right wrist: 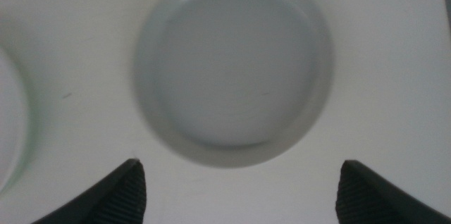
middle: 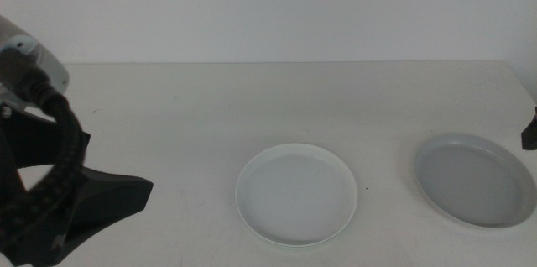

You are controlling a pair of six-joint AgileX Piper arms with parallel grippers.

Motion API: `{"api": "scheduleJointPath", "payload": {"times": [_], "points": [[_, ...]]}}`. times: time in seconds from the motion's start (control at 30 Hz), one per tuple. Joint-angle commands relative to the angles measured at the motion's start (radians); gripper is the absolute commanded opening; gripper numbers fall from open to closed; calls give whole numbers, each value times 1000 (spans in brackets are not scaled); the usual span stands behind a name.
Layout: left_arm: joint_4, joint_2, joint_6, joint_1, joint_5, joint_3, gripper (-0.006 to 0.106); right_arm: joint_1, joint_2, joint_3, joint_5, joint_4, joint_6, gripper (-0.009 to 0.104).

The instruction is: Stack the three bowls on top of each other.

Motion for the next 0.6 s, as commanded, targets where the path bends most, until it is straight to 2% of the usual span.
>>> {"api": "scheduleJointPath", "payload": {"times": [0.0,0.17,0.37,0.57], "points": [[-17,-4,-6,-7,-63,-28,105,-52,48,-56,-29,0,-21,75],[-17,-4,-6,-7,-63,-28,105,-150,195,-115,-56,2,-62,75],[-17,-4,-6,-7,-63,-28,105,-176,382,-204,-61,1,-123,75],[-17,-4,-6,-7,-63,-28,105,-181,557,-240,-104,0,-204,64]]}}
